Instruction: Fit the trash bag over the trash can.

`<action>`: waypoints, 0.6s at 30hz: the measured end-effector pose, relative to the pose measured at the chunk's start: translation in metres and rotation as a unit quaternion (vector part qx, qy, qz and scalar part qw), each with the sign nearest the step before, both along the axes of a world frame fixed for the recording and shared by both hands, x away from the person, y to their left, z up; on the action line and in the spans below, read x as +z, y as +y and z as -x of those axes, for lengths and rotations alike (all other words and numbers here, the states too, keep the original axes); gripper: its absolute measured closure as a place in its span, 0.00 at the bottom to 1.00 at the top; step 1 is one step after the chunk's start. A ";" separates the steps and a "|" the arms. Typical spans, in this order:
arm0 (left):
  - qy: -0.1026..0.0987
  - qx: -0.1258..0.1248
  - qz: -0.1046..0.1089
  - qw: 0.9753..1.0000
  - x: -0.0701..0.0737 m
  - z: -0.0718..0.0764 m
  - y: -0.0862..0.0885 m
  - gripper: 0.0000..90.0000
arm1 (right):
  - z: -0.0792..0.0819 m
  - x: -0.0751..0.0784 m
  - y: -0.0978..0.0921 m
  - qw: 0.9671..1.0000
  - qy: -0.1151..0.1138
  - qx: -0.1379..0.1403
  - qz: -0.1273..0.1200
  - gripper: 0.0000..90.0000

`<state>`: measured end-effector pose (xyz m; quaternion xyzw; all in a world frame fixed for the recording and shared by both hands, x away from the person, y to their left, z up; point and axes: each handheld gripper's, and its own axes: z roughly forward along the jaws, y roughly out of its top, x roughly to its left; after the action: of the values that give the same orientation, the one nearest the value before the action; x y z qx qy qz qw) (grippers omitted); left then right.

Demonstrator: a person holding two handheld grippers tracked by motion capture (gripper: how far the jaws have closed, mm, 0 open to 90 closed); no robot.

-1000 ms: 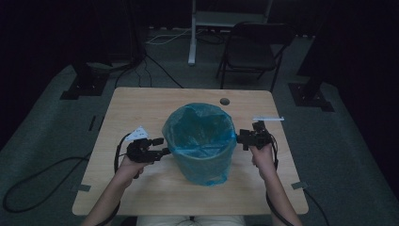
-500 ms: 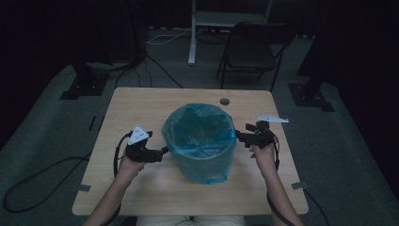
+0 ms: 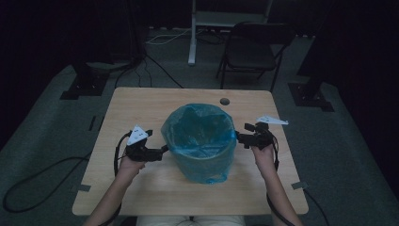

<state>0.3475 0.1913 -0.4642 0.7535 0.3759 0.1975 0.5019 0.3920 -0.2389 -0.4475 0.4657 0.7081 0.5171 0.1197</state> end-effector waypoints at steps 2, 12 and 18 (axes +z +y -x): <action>0.001 -0.003 0.013 1.000 -0.001 0.000 0.002 0.08 | 0.001 -0.004 -0.004 1.000 0.003 -0.006 -0.001 0.16; -0.013 0.015 0.021 1.000 -0.006 0.010 0.020 0.08 | 0.016 -0.012 -0.016 0.999 -0.034 -0.028 -0.009 0.16; -0.008 0.037 0.027 0.999 -0.014 0.017 0.040 0.08 | 0.025 -0.018 -0.027 0.999 -0.038 -0.034 -0.004 0.16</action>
<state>0.3304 0.2312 -0.4785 0.7234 0.4049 0.2116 0.5177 0.3674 -0.2663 -0.4650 0.4698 0.6849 0.5329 0.1618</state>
